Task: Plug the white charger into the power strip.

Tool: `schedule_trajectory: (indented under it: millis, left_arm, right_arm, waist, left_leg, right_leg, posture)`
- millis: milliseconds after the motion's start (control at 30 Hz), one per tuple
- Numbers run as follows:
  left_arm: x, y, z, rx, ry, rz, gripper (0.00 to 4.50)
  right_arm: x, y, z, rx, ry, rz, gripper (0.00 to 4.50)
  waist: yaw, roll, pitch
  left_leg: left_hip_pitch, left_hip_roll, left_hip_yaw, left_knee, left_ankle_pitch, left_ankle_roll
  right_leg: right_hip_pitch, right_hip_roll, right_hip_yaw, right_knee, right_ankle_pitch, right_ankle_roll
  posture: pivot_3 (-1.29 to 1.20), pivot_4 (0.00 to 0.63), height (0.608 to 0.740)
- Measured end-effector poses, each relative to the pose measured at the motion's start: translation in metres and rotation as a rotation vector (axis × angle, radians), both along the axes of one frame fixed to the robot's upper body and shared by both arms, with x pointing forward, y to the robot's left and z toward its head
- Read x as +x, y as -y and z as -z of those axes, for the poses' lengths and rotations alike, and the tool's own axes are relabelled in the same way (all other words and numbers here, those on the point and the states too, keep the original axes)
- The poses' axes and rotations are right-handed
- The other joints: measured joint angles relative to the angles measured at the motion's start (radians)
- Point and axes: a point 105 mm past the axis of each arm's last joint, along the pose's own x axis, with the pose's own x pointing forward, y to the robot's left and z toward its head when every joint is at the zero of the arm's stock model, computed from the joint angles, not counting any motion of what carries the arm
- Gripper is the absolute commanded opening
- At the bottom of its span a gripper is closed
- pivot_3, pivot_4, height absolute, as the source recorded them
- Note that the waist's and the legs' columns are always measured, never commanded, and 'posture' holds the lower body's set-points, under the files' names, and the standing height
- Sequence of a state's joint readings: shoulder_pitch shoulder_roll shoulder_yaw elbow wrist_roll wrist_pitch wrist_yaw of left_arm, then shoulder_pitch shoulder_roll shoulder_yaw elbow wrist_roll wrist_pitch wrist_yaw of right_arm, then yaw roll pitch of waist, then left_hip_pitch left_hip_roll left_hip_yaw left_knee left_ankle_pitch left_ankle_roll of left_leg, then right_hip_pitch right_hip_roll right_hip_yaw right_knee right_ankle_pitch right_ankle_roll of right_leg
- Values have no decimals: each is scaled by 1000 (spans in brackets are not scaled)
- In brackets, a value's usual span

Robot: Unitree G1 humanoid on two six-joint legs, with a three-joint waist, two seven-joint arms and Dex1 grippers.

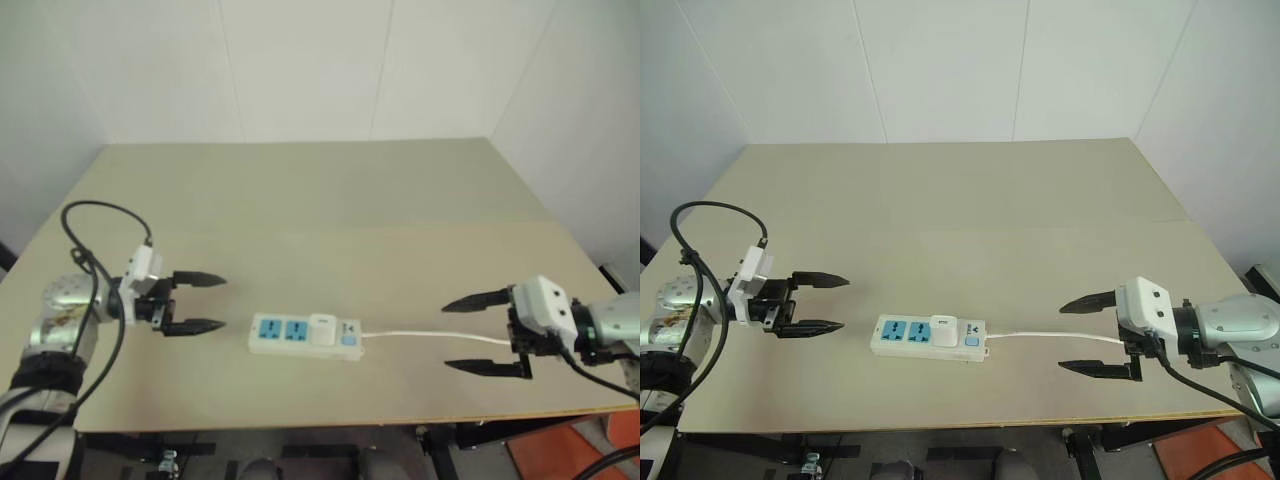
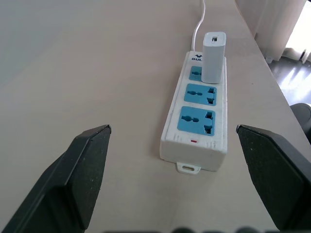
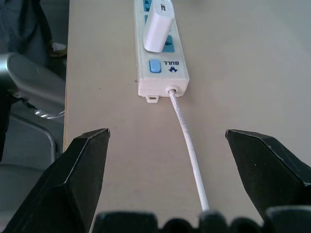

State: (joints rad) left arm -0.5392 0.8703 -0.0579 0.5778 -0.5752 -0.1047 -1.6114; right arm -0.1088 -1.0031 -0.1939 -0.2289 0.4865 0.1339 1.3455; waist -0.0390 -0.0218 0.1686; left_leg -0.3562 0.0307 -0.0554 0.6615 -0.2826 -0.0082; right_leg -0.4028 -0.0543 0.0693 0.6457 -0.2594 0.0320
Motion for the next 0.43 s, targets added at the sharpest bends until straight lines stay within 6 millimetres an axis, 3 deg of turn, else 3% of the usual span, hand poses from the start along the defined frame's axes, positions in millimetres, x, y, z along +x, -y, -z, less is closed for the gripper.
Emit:
schedule_trajectory:
  millis: [433]
  left_arm:
    - [-12, -6, -11, -41, 6, -14, 4500]
  right_arm:
    - [-2, -9, 5, 46, 14, 34, 4463]
  waist:
    - [-1, 0, 0]
  left_leg:
    - [0, 0, 0, 0, 0, 0]
  right_leg:
    - [0, 0, 0, 0, 0, 0]
  posture:
    - [0, 150, 740]
